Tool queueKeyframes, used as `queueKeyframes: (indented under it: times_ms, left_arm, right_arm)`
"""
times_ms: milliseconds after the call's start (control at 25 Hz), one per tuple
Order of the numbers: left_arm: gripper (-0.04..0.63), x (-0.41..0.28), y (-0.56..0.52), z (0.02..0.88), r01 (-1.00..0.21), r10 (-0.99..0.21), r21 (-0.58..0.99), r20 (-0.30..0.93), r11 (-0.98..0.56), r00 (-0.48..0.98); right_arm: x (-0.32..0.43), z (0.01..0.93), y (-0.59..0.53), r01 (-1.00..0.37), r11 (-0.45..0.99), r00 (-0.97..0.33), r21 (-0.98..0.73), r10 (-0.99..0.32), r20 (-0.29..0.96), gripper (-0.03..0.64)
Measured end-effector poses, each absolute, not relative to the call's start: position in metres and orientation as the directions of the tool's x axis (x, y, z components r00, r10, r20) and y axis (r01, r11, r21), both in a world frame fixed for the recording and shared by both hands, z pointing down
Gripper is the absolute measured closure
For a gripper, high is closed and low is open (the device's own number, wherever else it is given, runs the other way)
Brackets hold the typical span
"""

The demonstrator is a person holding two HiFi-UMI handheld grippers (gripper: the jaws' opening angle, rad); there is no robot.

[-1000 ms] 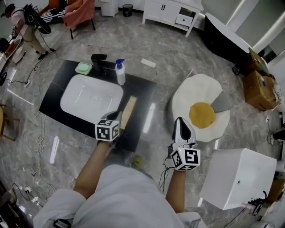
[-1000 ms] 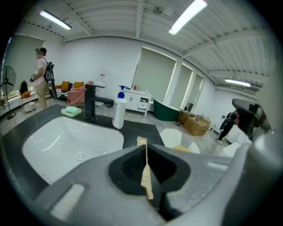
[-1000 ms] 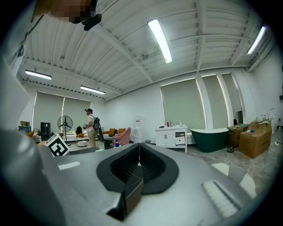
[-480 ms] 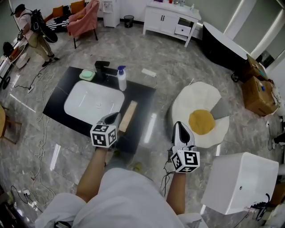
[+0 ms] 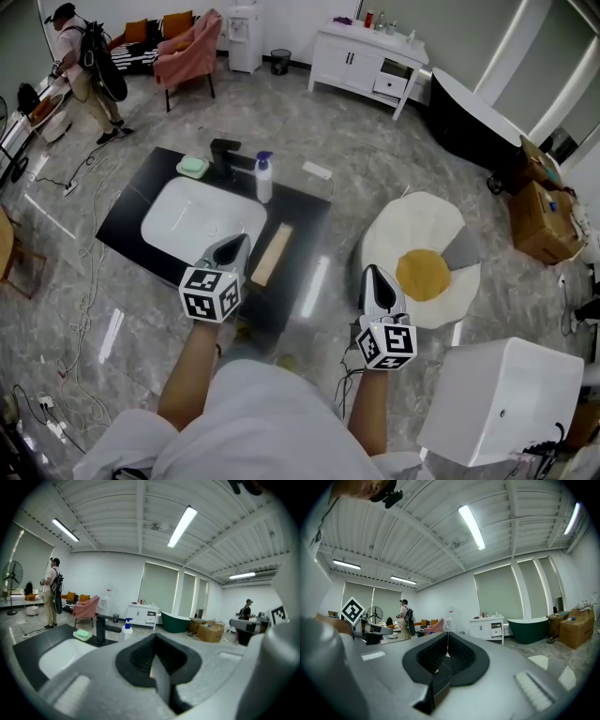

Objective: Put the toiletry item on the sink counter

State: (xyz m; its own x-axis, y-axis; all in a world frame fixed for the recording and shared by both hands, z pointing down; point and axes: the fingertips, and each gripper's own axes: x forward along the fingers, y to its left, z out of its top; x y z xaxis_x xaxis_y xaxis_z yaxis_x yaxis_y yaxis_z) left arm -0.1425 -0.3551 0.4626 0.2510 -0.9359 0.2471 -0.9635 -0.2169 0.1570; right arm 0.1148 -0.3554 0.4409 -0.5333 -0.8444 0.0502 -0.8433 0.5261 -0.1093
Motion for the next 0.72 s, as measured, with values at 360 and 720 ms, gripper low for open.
queueKeyframes:
  times_ms: [360, 720]
  left_arm:
    - [0.597, -0.147, -0.347, 0.435, -0.968, -0.958, 0.133, 0.167, -0.212, 0.233]
    - [0.597, -0.142, -0.347, 0.410, -0.968, -0.966, 0.119, 0.107, -0.222, 0.234]
  right_arm:
    - [0.120, 0.440, -0.350, -0.839, 0.537, -0.542, -0.092, -0.838, 0.058, 0.612]
    - [0.125, 0.429, -0.356, -0.838, 0.538, -0.542, -0.085, -0.839, 0.034, 0.612]
